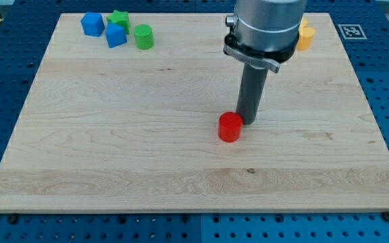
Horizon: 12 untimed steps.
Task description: Slide the blue cube in between blue triangle and green circle
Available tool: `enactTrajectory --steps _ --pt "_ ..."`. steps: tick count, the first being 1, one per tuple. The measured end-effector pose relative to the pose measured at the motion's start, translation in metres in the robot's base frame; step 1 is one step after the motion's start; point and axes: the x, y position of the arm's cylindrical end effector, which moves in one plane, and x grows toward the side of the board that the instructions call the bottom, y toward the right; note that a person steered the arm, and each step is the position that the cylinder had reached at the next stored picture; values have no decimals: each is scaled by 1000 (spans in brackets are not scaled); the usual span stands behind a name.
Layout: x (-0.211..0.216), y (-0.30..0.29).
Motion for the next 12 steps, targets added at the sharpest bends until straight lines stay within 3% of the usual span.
enactTrajectory --steps 2,4,6,8,10,12 --pt "23 -21" --pt "-2 -62" --pt "-99 -119" --pt "-133 -225" --pt "-226 -336" --pt "-264 -363"
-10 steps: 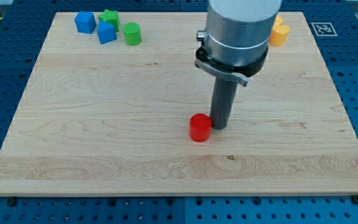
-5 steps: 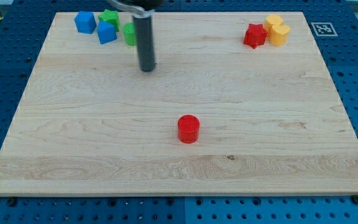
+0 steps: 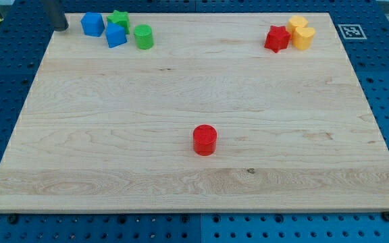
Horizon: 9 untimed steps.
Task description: Slide the blue cube in between blue triangle and green circle
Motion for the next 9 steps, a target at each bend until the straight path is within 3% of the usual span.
enactTrajectory --steps 2,6,9 --pt "-6 19" --pt "15 131" --pt "65 196"
